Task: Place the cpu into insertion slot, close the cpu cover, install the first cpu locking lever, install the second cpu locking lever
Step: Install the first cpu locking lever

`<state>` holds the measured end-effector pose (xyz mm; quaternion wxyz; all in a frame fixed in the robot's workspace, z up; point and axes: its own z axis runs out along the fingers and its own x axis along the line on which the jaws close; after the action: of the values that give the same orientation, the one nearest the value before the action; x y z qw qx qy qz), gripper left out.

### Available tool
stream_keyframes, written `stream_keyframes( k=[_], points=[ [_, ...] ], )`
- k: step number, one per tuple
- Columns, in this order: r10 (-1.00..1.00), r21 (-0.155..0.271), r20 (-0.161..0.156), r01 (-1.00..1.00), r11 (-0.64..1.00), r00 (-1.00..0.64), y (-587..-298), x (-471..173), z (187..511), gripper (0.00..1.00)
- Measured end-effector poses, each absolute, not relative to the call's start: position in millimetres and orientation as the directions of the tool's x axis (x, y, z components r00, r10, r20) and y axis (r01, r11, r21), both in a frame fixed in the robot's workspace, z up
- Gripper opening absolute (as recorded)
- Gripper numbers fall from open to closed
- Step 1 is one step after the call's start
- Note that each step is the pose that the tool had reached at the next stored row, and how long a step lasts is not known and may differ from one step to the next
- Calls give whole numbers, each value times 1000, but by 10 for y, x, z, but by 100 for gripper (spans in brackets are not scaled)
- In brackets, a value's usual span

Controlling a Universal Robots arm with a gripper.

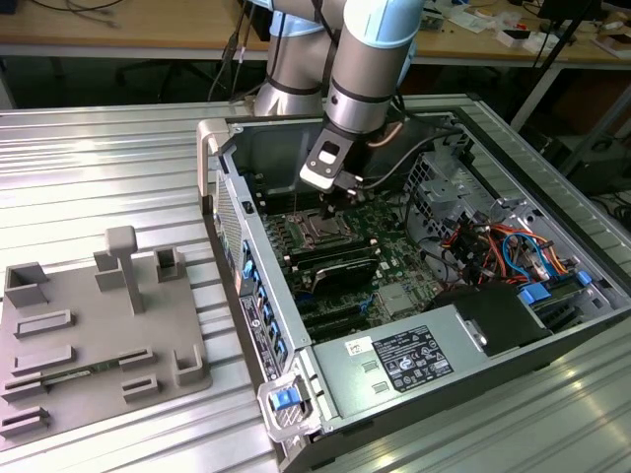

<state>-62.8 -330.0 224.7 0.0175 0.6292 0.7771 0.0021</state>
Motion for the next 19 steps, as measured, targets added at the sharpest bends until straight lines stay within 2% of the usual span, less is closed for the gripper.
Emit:
stream_keyframes(
  k=[7,19],
  points=[
    [939,25,-25,939,343,-342,-3300,-629,2248,11],
    [886,28,-19,885,464,-464,-3300,-686,2248,11]
  ],
)
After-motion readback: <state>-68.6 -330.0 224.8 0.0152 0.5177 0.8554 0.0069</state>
